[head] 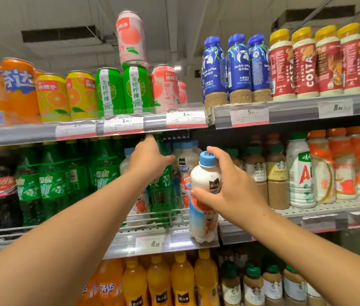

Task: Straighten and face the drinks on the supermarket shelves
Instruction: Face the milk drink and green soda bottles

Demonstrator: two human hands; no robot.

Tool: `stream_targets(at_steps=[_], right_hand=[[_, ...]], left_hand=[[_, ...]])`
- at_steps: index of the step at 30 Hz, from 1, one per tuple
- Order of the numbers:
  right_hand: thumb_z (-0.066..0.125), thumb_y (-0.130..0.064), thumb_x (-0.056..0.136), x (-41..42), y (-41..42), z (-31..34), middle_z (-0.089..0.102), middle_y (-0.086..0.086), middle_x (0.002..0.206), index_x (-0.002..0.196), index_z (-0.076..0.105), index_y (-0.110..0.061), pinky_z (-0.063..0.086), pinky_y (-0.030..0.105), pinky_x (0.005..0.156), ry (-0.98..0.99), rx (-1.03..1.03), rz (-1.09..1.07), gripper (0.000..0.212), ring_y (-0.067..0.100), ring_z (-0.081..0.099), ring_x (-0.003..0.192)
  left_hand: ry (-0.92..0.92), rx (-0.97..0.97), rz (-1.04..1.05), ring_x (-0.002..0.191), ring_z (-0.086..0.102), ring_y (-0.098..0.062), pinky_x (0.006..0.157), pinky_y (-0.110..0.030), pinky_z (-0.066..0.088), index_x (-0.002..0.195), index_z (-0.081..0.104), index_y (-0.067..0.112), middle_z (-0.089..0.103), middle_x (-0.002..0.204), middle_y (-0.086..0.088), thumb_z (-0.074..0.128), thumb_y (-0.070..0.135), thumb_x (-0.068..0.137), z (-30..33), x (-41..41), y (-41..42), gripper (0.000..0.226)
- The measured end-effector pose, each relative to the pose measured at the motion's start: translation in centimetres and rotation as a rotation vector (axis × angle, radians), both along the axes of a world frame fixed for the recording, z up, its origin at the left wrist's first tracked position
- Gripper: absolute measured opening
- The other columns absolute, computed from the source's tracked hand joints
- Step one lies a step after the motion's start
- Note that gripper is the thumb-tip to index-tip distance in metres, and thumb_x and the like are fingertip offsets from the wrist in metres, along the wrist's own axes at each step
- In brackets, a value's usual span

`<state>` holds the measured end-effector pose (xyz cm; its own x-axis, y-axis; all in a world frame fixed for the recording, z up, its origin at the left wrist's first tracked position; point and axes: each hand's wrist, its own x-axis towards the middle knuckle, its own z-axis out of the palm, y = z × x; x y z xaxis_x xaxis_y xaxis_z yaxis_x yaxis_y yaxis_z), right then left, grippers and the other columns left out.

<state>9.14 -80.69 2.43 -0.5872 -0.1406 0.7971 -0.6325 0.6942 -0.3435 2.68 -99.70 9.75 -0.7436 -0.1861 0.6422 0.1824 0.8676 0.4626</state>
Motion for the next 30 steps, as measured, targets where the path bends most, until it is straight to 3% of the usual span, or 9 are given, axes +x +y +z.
stream_targets(at_steps=[3,5,8,14,21,30], right_hand=[[0.069,-0.059,0.069,-0.5,0.0,0.0,0.055,-0.010,0.133,0.147,0.011,-0.039,0.051,0.037,0.088,-0.031,-0.043,-0.010,0.099,0.016,0.057,0.112],[0.072,-0.057,0.068,-0.8,0.0,0.0,0.056,-0.013,0.130,0.144,0.022,-0.036,0.051,0.035,0.087,-0.046,-0.079,-0.001,0.094,0.013,0.057,0.111],[0.072,-0.058,0.062,-0.9,0.0,0.2,0.054,-0.018,0.113,0.126,0.039,-0.038,0.051,0.033,0.079,-0.050,-0.141,0.011,0.075,0.008,0.056,0.100],[0.067,-0.060,0.056,-0.6,-0.8,0.3,0.058,-0.018,0.089,0.107,0.029,-0.045,0.053,0.033,0.066,-0.132,-0.148,0.016,0.065,0.006,0.059,0.079],[0.060,-0.064,0.052,-0.6,-1.3,0.5,0.061,-0.015,0.094,0.102,0.049,-0.038,0.053,0.035,0.073,-0.174,-0.121,-0.022,0.058,0.010,0.059,0.086],[0.059,-0.066,0.053,-0.6,-1.1,0.3,0.059,-0.015,0.093,0.101,0.049,-0.037,0.052,0.034,0.070,-0.166,-0.120,-0.048,0.057,0.009,0.058,0.084]], left_hand=[[0.053,-0.083,0.056,0.076,0.053,-0.023,0.047,-0.028,0.031,0.095,0.040,0.018,0.054,0.095,-0.001,0.076,0.043,0.077,-0.1,-0.2,0.2,0.047],[0.072,-0.124,0.040,0.084,0.052,-0.024,0.056,-0.030,0.039,0.104,0.045,0.018,0.053,0.105,-0.001,0.074,0.042,0.076,-0.1,-0.3,0.5,0.047],[0.097,-0.216,0.043,0.098,0.056,-0.028,0.069,-0.036,0.047,0.119,0.049,0.012,0.054,0.121,-0.006,0.072,0.041,0.077,-0.2,-0.4,1.0,0.056],[0.150,-0.338,0.046,0.101,0.052,-0.030,0.078,-0.039,0.037,0.104,0.046,0.019,0.055,0.108,-0.004,0.071,0.047,0.074,-0.2,0.1,0.7,0.048],[0.111,-0.219,-0.291,0.114,0.048,-0.023,0.091,-0.040,0.047,0.133,0.037,0.019,0.046,0.130,-0.001,0.077,0.032,0.071,-0.4,1.1,0.5,0.074],[0.099,-0.236,-0.433,0.100,0.051,-0.021,0.086,-0.040,0.048,0.121,0.043,0.034,0.049,0.115,0.005,0.081,0.026,0.065,-0.2,2.1,1.2,0.068]])
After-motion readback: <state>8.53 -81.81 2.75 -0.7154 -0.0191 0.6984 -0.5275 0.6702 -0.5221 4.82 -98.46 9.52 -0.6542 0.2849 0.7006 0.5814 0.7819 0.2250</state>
